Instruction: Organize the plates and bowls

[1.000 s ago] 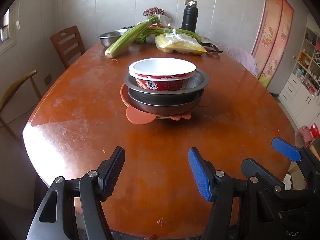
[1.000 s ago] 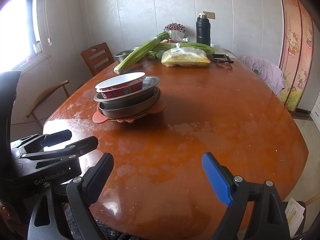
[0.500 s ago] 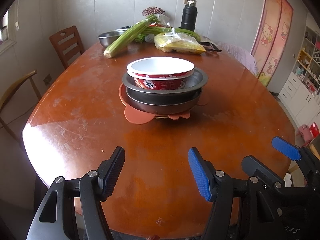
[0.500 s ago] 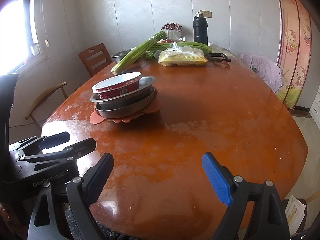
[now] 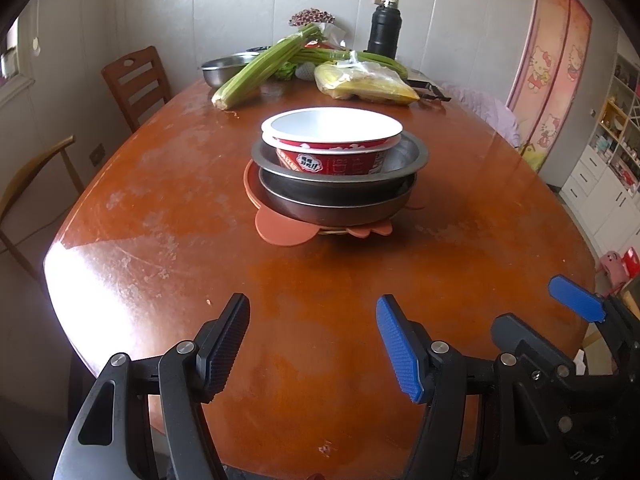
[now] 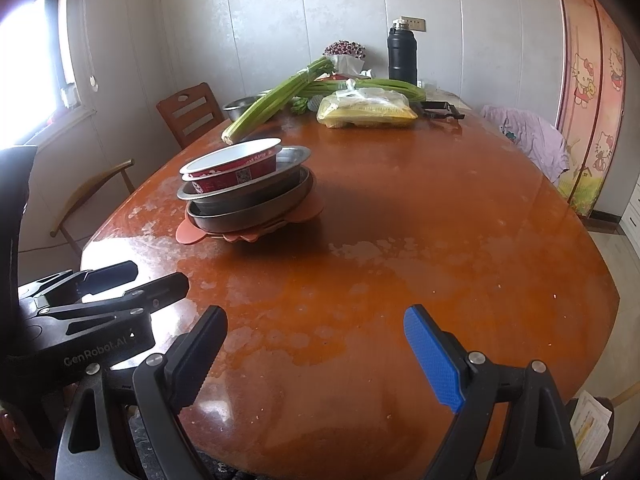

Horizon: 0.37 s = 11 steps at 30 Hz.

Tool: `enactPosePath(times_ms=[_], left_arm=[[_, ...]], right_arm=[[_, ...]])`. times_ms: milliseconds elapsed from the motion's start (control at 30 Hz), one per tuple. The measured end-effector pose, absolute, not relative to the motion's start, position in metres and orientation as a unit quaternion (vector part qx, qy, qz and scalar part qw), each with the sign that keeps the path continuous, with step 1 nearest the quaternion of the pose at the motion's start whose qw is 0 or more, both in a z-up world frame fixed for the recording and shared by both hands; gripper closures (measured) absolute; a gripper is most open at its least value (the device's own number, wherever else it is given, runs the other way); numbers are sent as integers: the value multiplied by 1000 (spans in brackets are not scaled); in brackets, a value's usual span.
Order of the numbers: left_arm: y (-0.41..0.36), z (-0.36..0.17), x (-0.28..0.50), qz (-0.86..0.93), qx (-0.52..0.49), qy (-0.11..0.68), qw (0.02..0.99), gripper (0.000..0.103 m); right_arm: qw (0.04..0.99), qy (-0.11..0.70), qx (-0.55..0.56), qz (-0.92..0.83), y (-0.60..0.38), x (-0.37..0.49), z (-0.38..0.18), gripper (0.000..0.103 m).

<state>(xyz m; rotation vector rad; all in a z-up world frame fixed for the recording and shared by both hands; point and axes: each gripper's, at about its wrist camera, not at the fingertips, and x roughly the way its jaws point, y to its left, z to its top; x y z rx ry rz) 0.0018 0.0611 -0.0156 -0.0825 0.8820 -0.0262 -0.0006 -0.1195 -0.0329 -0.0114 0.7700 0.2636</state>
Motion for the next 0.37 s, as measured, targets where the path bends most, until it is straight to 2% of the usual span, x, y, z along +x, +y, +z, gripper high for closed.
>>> enactPosePath(times_ms=[233, 367], left_arm=[[102, -11, 21, 11, -53, 425, 904, 35], [159, 9, 66, 57, -47, 406, 911, 35]], right_arm=[[916, 379, -4, 132, -127, 25, -37, 13], [911, 395, 11, 119, -155, 65, -39, 13]])
